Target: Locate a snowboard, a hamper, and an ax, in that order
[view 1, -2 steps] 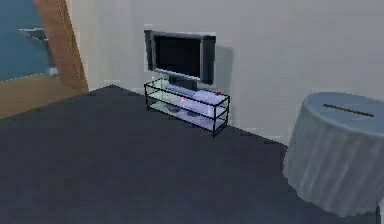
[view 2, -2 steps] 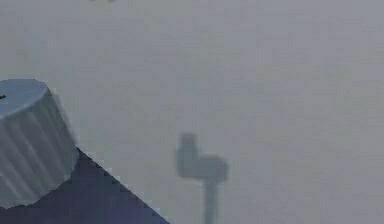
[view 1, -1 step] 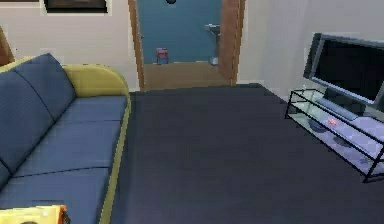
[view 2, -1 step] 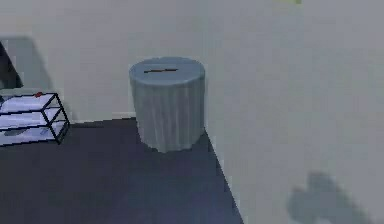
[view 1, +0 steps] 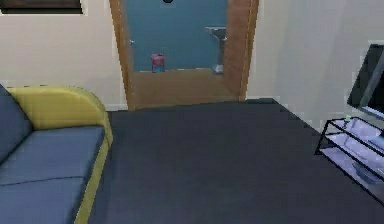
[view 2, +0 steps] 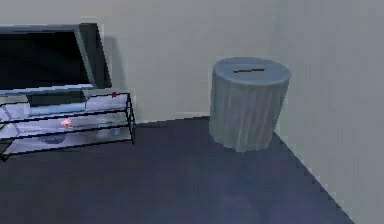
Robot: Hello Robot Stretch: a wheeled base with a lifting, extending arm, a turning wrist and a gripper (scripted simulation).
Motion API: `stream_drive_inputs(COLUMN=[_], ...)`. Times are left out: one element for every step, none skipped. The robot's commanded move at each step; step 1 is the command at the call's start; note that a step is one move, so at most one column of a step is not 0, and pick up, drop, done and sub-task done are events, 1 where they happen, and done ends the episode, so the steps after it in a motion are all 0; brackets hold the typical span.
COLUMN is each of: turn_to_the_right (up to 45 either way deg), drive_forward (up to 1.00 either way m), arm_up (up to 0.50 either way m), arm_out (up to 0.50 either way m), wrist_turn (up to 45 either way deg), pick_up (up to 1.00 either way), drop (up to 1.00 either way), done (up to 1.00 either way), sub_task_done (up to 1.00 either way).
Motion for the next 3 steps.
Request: stream_drive_inputs(turn_to_the_right=[-9.0, 0.0, 0.0], drive_forward=[0.0, 1.0, 1.0], arm_up=[0.0, 0.0, 0.0], arm_out=[0.0, 0.0, 0.0], wrist_turn=[0.0, 0.0, 0.0], pick_up=[0.0, 0.0, 0.0], drop=[0.0, 0.0, 0.0], done=[0.0, 0.0, 0.0], sub_task_done=[0.0, 0.0, 0.0])
